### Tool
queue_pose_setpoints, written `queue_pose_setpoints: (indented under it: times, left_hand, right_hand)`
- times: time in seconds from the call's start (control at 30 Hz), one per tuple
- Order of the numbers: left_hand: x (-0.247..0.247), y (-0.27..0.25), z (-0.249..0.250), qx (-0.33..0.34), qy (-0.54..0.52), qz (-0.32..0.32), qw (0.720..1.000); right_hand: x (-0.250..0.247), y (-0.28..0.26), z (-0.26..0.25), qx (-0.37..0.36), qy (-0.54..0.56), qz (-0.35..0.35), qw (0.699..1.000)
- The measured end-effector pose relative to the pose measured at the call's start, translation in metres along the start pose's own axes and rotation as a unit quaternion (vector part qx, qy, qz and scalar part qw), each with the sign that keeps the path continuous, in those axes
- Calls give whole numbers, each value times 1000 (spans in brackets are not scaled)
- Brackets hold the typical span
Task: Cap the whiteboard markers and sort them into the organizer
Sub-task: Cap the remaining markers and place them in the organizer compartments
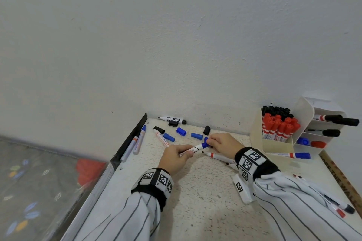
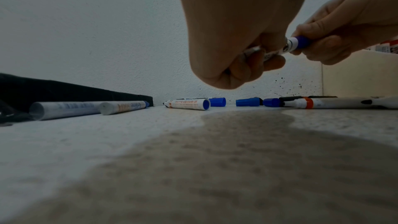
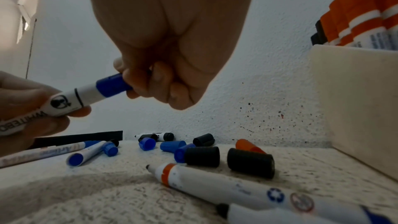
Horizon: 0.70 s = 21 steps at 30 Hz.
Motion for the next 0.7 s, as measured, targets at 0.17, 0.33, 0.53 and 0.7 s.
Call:
queue_pose_setpoints:
  times: [0.17, 0.33, 0.53, 0.7]
  left_hand:
    - [-3, 0, 1, 1, 1, 24, 1000]
    - [0, -2, 1, 8, -15, -9, 1000]
    - [2, 2, -3, 5, -42, -53, 998]
    - [2, 1, -1, 7, -49, -41, 998]
  right_hand:
    - [6, -3, 3, 27, -5, -9, 1000]
    - [10, -6, 5, 16, 9, -19, 1000]
    - [9, -7, 4, -48, 5, 12, 999]
    - [9, -9, 4, -66, 27, 40, 997]
Point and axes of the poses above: each hand's wrist, its own y-axis towards the middle knuckle, its own x-axis out of the palm, z = x × y, the point moved 1 cm from there along y, towards the middle knuckle, and after that the axes turned 7 degrees about -z, right-handed, at the moved point
